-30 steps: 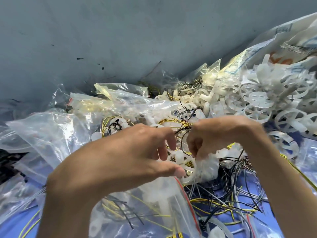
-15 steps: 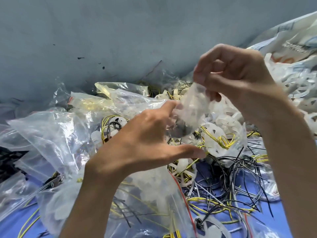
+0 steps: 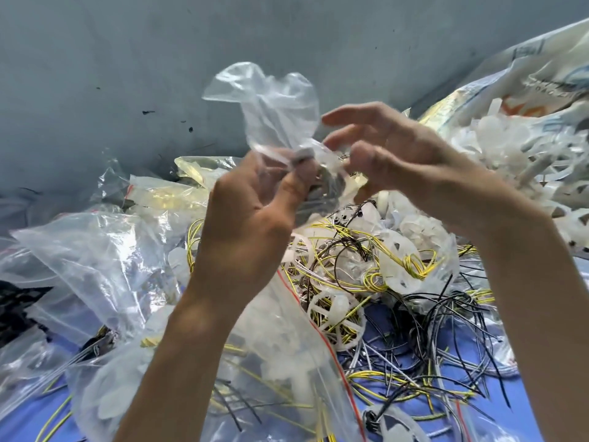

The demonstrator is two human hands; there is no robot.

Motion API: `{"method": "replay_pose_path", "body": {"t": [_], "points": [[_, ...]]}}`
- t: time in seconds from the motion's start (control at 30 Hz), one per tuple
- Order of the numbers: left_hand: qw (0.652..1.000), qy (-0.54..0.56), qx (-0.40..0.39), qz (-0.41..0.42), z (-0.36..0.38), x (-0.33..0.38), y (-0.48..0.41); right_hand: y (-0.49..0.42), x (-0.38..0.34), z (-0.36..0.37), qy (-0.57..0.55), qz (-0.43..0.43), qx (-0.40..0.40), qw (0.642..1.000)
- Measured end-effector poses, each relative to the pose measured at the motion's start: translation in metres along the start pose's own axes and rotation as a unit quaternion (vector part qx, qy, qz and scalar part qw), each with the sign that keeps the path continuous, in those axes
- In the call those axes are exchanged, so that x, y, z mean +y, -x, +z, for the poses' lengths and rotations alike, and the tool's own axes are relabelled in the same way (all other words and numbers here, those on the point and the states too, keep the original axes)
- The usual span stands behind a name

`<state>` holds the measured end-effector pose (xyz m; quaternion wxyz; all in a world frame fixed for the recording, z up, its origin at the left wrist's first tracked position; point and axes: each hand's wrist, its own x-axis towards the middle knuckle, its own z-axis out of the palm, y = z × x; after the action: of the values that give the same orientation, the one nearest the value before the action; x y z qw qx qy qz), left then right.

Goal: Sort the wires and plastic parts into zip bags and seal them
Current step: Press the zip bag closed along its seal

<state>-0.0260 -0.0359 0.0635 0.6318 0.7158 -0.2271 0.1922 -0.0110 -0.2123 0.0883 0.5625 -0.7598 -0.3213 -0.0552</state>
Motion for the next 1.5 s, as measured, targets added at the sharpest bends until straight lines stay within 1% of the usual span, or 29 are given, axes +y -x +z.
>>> {"method": "replay_pose_path", "body": {"t": [0.07, 0.1, 0.13, 0.2, 0.33, 0.47, 0.63, 0.8, 0.87, 1.0, 1.03, 1.2, 1.33, 1.5], "points": [[0.998, 0.051, 0.021, -0.023, 0.001, 0.002, -0.001, 0.001, 0.003, 0.004, 0.002, 0.018, -0.056, 0.998], [0.997, 0.066, 0.018, -0.034, 0.001, 0.002, -0.001, 0.001, 0.004, 0.007, 0.005, 0.018, -0.068, 0.998], [0.996, 0.074, 0.008, -0.044, 0.001, 0.003, -0.001, 0.0, 0.004, 0.01, 0.009, 0.013, -0.065, 0.998], [0.995, 0.077, -0.021, -0.057, 0.002, 0.004, 0.0, -0.003, 0.004, 0.013, 0.018, -0.004, -0.031, 0.999], [0.994, 0.028, -0.075, -0.071, 0.001, 0.003, 0.001, -0.005, 0.004, 0.011, 0.002, -0.044, 0.013, 0.999], [0.99, 0.004, -0.121, -0.075, 0.0, -0.004, 0.0, -0.005, 0.005, 0.007, 0.006, -0.035, 0.048, 0.998], [0.99, -0.023, -0.126, -0.058, 0.0, -0.008, 0.001, -0.006, 0.006, 0.009, 0.005, -0.018, 0.048, 0.999], [0.985, -0.036, -0.159, -0.064, -0.004, -0.004, 0.0, -0.008, 0.007, 0.011, 0.038, -0.02, 0.07, 0.997], [0.988, -0.021, -0.144, -0.045, -0.002, 0.0, 0.0, -0.008, 0.007, 0.011, 0.058, -0.017, 0.072, 0.996], [0.997, 0.039, -0.052, -0.035, 0.002, -0.001, -0.001, -0.009, 0.008, 0.014, 0.085, -0.031, 0.072, 0.993], [0.998, 0.042, -0.042, -0.029, 0.001, -0.001, -0.002, -0.01, 0.007, 0.015, 0.085, -0.036, 0.074, 0.993], [0.999, 0.008, -0.043, -0.027, -0.002, -0.006, -0.002, -0.011, 0.007, 0.018, 0.063, -0.063, 0.09, 0.992], [0.998, 0.04, -0.018, -0.036, 0.001, -0.005, -0.002, -0.011, 0.007, 0.019, 0.051, -0.081, 0.123, 0.988], [0.997, 0.066, -0.006, -0.025, 0.003, -0.005, -0.002, -0.011, 0.006, 0.018, 0.061, -0.089, 0.131, 0.985]]}}
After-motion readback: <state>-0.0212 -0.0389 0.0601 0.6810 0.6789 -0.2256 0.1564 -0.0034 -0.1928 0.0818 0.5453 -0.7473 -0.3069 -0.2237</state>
